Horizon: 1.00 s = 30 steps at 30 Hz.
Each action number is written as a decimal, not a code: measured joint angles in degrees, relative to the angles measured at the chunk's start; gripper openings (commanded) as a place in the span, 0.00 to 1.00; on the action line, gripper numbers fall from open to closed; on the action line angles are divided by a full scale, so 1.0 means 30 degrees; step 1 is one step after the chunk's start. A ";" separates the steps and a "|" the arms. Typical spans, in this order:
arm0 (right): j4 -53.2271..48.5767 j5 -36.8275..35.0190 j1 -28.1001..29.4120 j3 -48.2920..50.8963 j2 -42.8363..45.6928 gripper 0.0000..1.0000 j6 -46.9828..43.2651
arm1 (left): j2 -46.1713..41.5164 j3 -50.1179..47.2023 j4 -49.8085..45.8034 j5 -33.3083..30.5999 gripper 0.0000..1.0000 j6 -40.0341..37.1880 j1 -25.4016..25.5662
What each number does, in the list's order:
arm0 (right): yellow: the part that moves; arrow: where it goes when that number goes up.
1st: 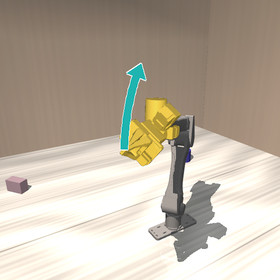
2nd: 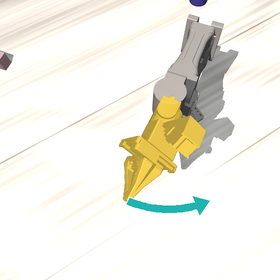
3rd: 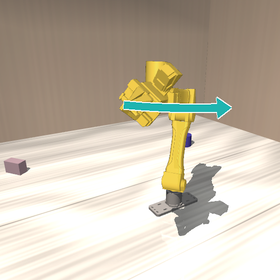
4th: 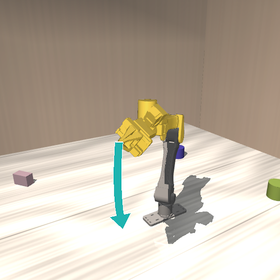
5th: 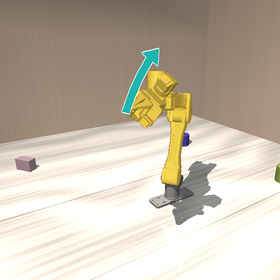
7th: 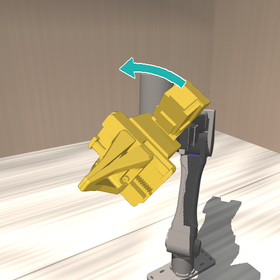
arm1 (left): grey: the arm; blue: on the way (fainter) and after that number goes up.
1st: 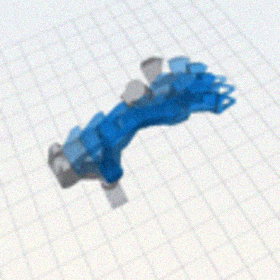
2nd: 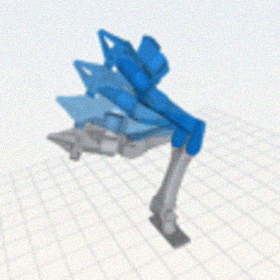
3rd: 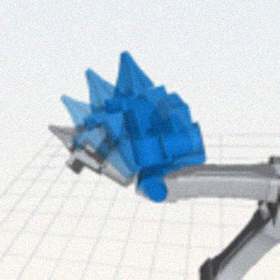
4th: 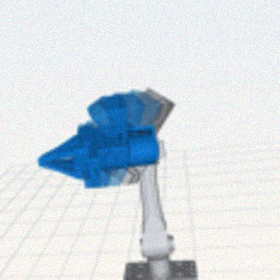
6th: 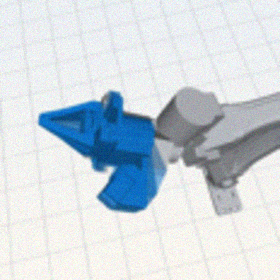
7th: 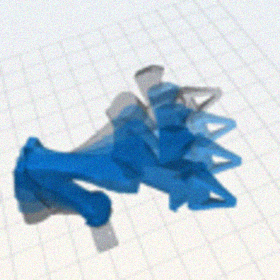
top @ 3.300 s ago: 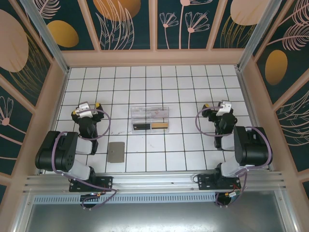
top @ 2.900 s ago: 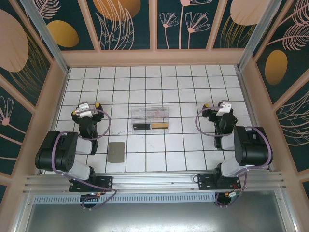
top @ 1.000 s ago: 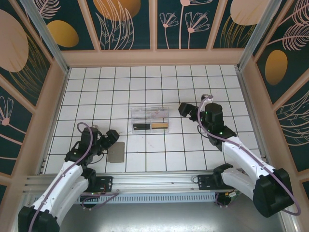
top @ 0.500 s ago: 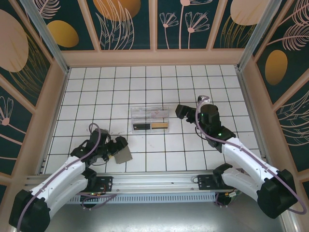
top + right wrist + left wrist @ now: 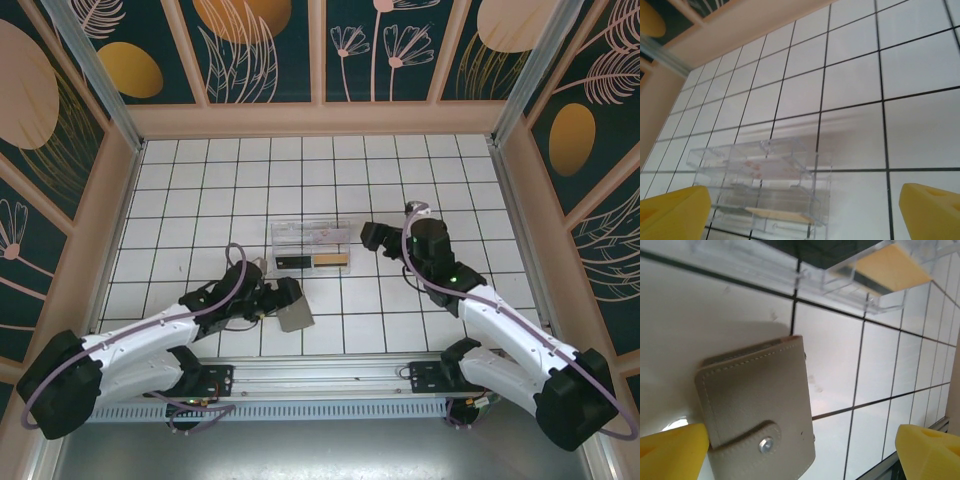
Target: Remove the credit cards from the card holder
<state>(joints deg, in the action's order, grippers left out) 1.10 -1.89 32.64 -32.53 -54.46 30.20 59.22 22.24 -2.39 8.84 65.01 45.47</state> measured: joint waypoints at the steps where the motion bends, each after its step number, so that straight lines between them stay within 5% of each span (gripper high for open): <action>1: -0.0029 0.0175 0.0299 0.0015 0.0000 0.83 0.0051 | 0.0015 0.0204 -0.0102 -0.0393 0.97 0.0000 -0.0007; 6: 0.0729 0.1537 0.1931 0.0648 -0.0437 0.64 0.0561 | -0.0270 0.1049 -0.1545 -0.2324 0.95 -0.0109 -0.0007; 13: 0.3053 0.2528 0.5508 0.1894 -0.4357 0.27 0.1989 | -0.0940 0.1137 -0.3257 -0.3898 0.72 -0.1056 -0.0007; 21: 0.5734 0.2798 0.7490 0.1829 -0.8874 0.26 0.2718 | 0.0780 0.2761 -0.5275 -0.5865 0.63 -0.1647 0.2084; 30: 0.6878 0.2448 0.7715 0.1851 -0.9078 0.27 0.3118 | 0.4160 0.5129 -0.8204 -0.8306 0.59 -0.0976 0.5333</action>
<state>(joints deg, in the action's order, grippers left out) 21.74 5.45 55.79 -26.98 -81.69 39.55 71.70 37.63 -27.00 -16.08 62.08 61.47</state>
